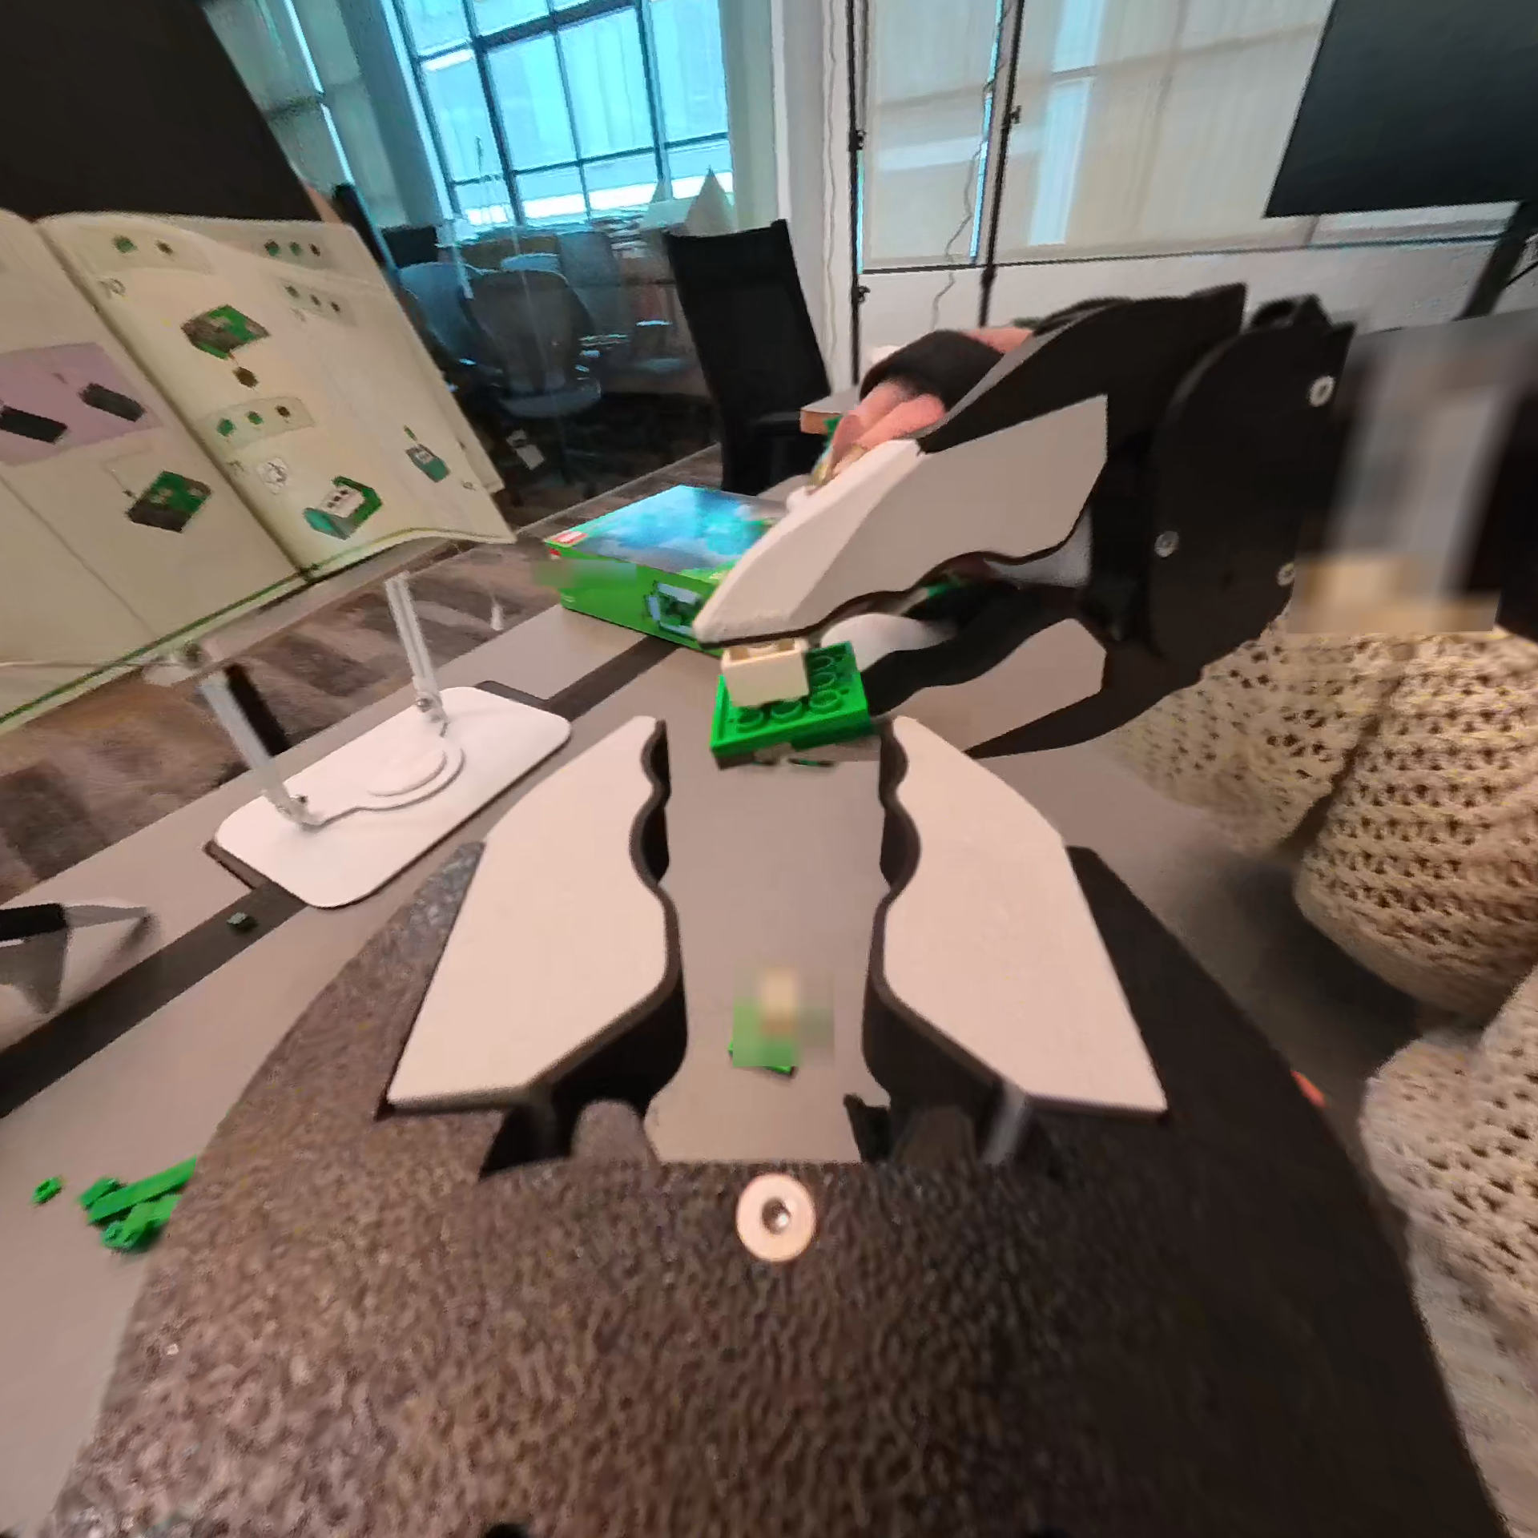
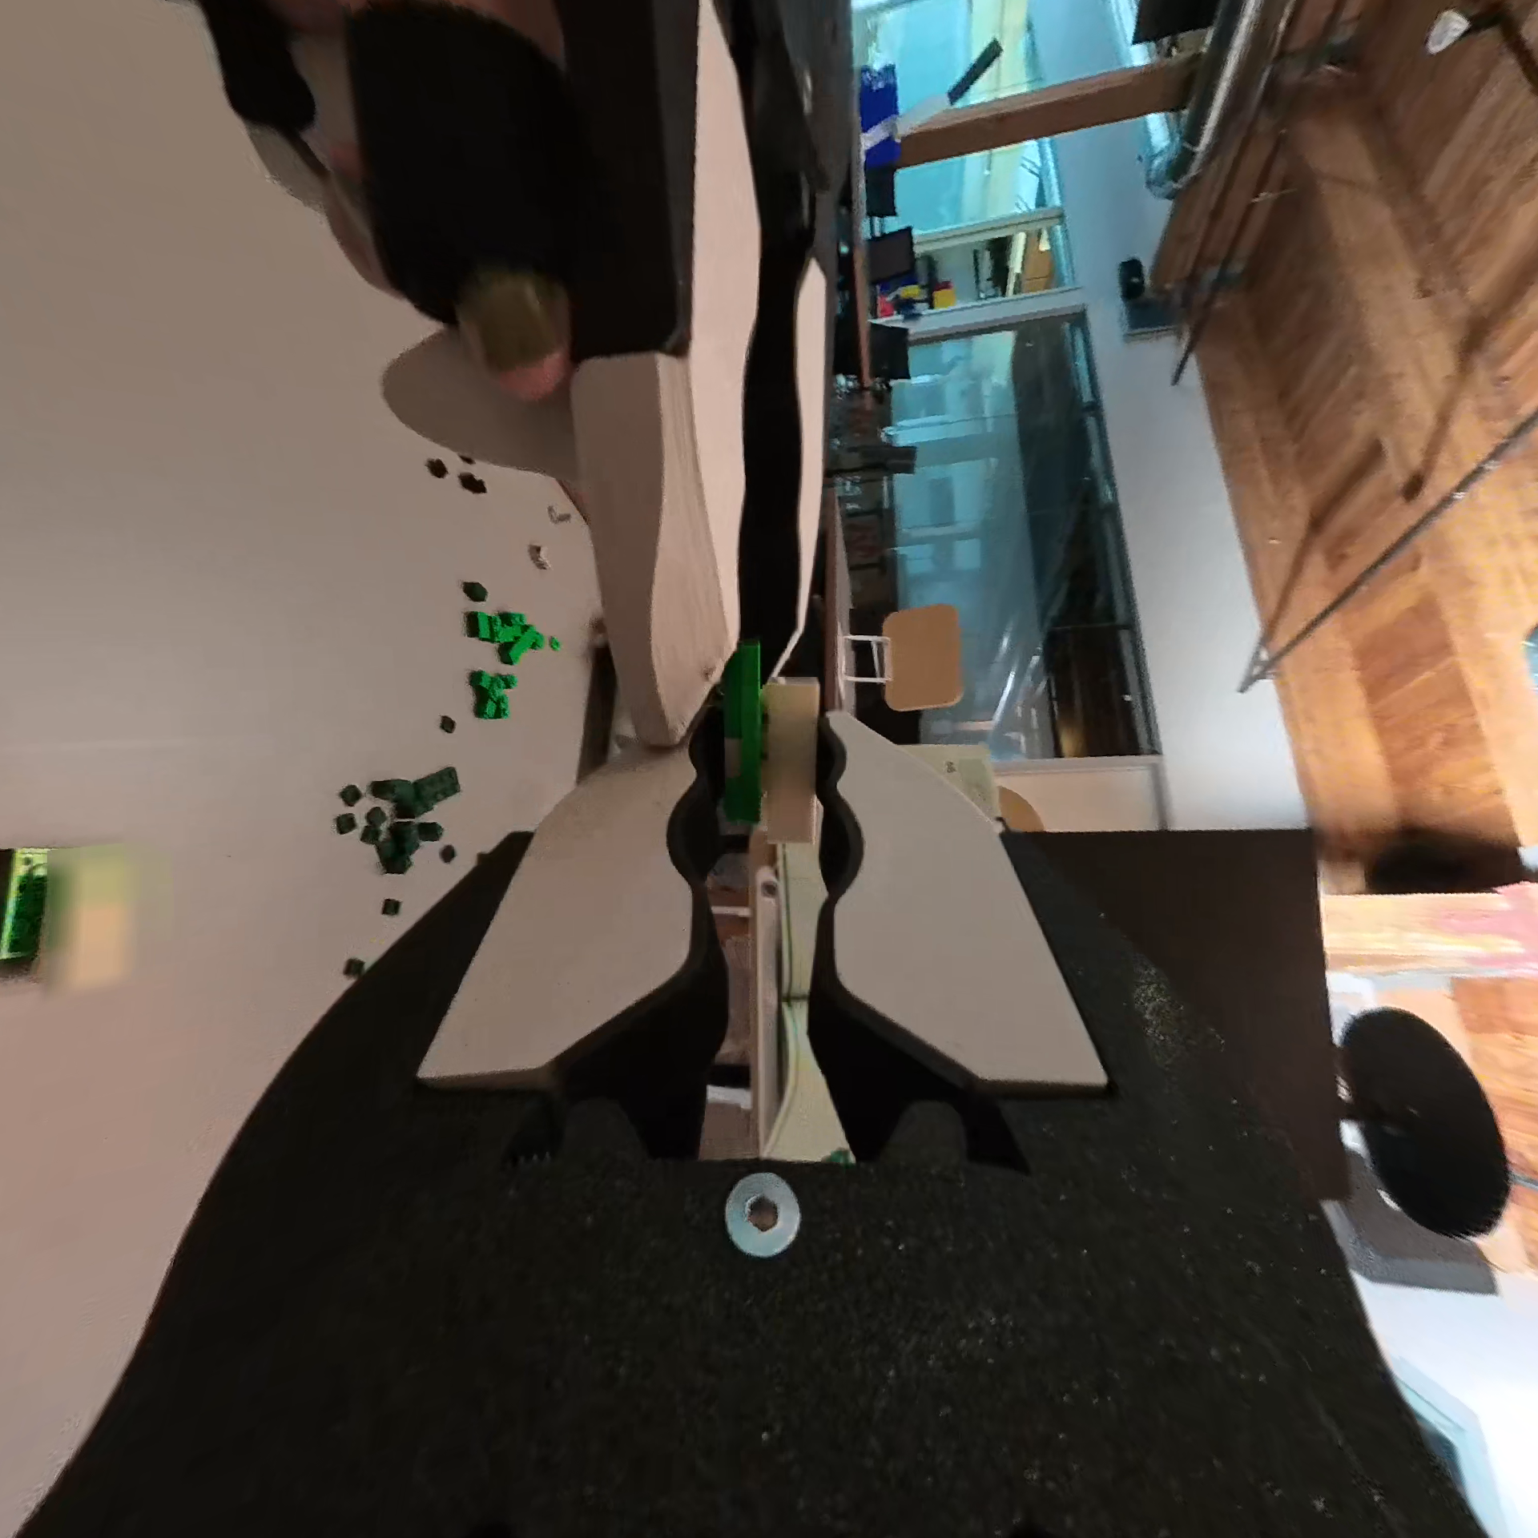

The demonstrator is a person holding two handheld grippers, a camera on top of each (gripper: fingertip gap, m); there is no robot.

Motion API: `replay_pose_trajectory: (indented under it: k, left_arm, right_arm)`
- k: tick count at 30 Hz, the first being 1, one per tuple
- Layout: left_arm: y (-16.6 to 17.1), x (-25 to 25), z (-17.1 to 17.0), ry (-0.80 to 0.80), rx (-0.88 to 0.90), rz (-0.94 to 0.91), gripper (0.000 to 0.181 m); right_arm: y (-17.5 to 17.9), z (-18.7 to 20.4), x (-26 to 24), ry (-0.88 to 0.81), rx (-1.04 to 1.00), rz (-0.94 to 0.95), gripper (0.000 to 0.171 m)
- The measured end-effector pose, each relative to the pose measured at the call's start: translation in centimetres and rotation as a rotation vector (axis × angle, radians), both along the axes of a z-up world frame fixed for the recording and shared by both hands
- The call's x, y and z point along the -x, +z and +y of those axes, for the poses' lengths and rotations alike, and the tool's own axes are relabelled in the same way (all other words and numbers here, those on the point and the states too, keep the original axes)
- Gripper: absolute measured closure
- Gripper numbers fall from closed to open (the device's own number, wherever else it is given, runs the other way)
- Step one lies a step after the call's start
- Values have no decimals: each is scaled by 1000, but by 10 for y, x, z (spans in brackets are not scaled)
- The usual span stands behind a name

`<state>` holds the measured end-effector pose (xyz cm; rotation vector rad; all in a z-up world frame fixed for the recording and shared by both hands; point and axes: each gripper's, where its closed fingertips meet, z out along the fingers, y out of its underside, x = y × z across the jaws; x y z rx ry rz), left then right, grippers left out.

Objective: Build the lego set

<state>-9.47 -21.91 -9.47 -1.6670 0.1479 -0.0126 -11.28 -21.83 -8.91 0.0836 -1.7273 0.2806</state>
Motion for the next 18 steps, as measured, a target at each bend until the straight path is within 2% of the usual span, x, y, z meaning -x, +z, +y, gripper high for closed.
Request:
replay_pose_trajectory:
  k: [3,6,15,18]
  left_arm:
    - [5,-1,-1,41,-11,33,136]
    - [13,-7,-4,13,-35,5,134]
    - [11,-6,-5,43,42,26,141]
    - [9,-2,-5,80,68,50,133]
  right_arm:
    - [5,0,-1,-24,-9,32,151]
    - [7,-5,-5,-7,-23,49,151]
    - [13,-5,-5,-60,-108,128,151]
    - [13,-4,-5,-78,-130,140,151]
